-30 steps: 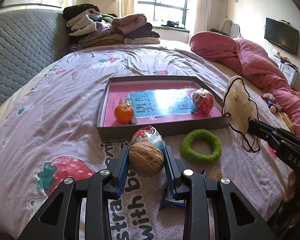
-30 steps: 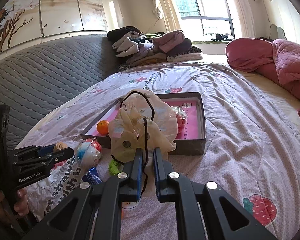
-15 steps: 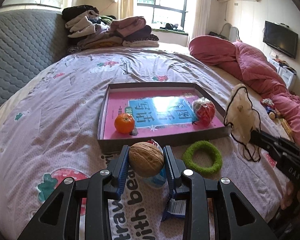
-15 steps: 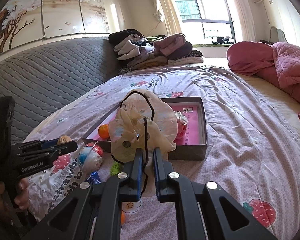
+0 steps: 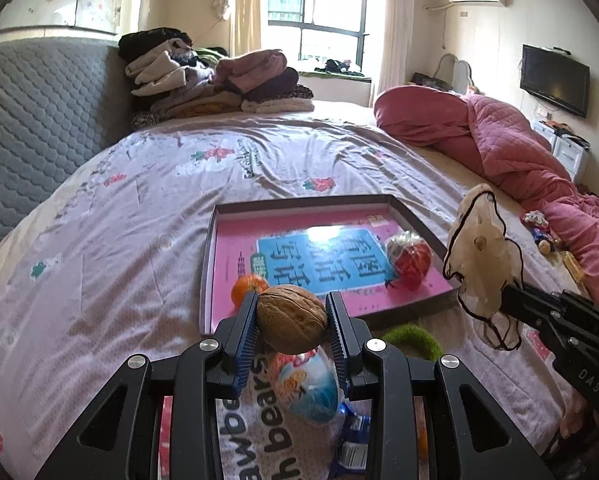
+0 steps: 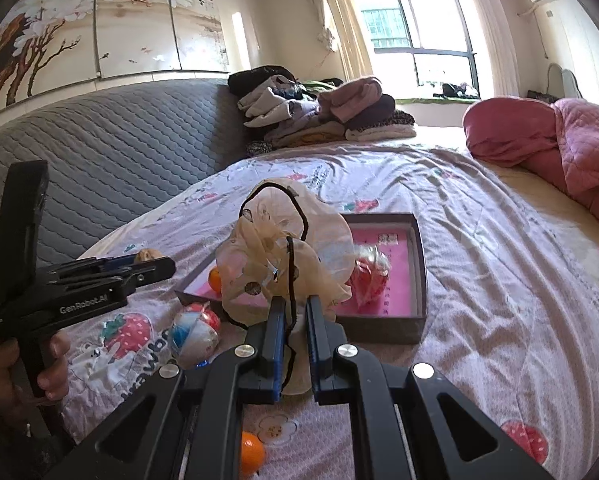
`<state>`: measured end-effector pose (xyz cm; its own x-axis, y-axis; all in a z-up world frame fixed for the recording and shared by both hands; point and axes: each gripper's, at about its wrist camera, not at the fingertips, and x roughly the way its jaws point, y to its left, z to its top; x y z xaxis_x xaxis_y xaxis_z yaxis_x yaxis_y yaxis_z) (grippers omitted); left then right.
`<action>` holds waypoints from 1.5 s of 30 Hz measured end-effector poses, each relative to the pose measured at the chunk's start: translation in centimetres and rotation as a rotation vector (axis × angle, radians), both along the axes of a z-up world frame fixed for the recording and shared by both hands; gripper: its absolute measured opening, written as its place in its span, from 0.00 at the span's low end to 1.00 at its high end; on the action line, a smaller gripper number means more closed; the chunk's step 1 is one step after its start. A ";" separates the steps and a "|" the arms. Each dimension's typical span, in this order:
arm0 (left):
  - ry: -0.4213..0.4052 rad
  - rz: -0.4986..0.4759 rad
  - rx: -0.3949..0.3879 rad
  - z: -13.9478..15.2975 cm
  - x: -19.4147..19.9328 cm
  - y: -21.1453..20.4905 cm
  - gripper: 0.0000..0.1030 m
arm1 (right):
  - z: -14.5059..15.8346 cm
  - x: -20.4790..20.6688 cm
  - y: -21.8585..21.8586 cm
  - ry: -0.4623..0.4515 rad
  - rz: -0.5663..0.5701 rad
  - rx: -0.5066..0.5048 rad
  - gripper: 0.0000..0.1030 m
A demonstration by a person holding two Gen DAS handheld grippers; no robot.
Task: Organize objects
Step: 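Lift the walnut and carry it toward the tray while the right tool carries the pouch, then hold the walnut above the tray while the right tool holds the pouch above it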
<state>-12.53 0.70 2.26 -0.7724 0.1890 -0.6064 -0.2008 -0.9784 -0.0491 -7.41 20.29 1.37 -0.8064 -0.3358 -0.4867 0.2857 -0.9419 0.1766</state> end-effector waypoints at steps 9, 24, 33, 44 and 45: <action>0.015 -0.014 -0.006 0.8 -1.9 0.8 0.33 | 2.4 -1.8 -0.3 0.060 -0.008 0.012 0.10; 0.041 -0.018 -0.013 1.9 -4.9 0.9 0.33 | 4.0 -4.2 -1.0 0.089 0.002 0.019 0.10; 0.065 -0.004 -0.019 2.5 -6.5 0.2 0.33 | 4.9 -5.9 -1.8 0.108 0.010 0.026 0.10; 0.076 0.018 -0.049 2.4 -8.5 -0.6 0.33 | 4.8 -7.5 -2.5 0.108 0.032 0.034 0.10; 0.073 0.017 -0.049 2.3 -8.7 -0.7 0.33 | 4.8 -7.7 -2.5 0.108 0.034 0.036 0.10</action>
<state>-21.19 0.02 4.61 -0.8176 0.1469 -0.5567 -0.1851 -0.9826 0.0127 -15.11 17.76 6.17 -0.8433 -0.3476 -0.4099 0.3328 -0.9366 0.1097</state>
